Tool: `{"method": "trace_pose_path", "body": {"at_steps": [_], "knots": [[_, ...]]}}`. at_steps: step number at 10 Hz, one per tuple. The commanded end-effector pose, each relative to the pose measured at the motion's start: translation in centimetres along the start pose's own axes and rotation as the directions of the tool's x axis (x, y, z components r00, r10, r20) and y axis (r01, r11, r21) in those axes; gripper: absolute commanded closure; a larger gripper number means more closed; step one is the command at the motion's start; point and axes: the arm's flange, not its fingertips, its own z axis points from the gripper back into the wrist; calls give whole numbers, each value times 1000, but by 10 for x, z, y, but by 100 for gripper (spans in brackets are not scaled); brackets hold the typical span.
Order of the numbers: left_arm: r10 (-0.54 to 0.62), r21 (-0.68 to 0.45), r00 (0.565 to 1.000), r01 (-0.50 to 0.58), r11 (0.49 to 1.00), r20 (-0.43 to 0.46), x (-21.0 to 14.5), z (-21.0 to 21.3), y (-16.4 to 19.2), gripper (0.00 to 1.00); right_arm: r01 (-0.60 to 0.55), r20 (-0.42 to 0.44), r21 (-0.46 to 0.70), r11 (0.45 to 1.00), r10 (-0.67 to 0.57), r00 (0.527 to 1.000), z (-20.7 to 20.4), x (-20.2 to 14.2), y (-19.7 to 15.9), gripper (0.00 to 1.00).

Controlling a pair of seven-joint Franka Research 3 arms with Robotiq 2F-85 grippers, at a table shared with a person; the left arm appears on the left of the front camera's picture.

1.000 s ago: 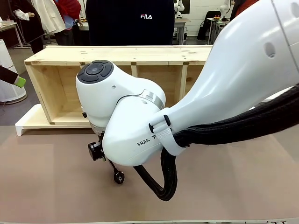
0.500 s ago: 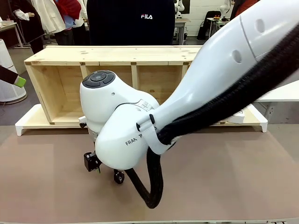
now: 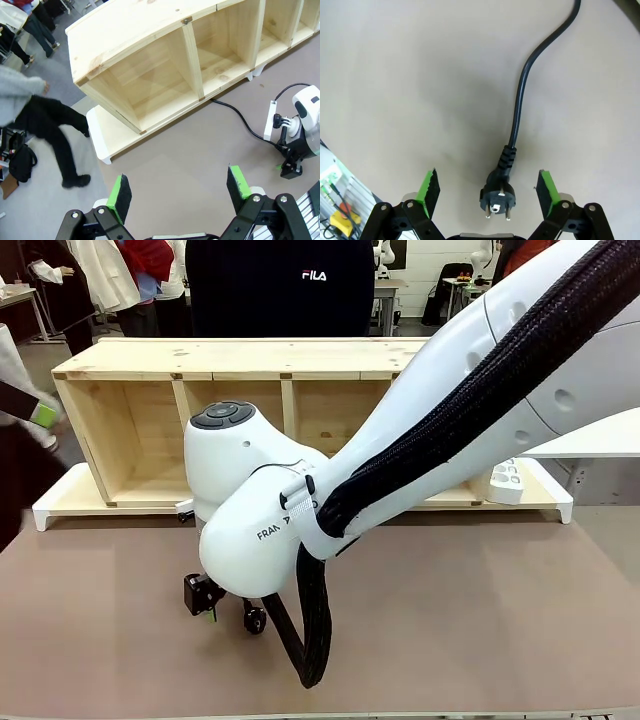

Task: Perform cable management.
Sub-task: When the cord part of the Power Cable appears at the lower middle area of the table and stops, grasp the cord part of the Power Cable.

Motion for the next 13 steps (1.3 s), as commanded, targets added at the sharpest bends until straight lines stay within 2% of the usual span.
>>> {"method": "trace_pose_path", "body": {"at_steps": [1, 4, 8, 11, 12, 13], "knots": [[2, 2, 1000, -2, 1000, 6, 1, -1, 1, 0, -7, -49, 22, 1000, 8, 999, -5, 1, -3, 0], [2, 2, 1000, -2, 1000, 6, 1, -1, 1, 0, 15, -80, 52, 999, -11, 997, -18, -1, -10, 0], [2, 2, 1000, -2, 1000, 6, 1, -1, 1, 0, 16, -78, 75, 997, -11, 997, -28, -1, -19, 0], [2, 2, 1000, -2, 1000, 6, 1, -1, 1, 0, 28, -62, 38, 999, -26, 998, -30, 1, -24, 0], [2, 2, 1000, -2, 1000, 6, 1, -1, 1, 0, 36, -60, 33, 999, -34, 998, -31, 3, -25, 3], [2, 2, 1000, -2, 1000, 6, 1, -1, 1, 0, 30, -50, 17, 999, -29, 998, -33, 5, -26, 14]]}}
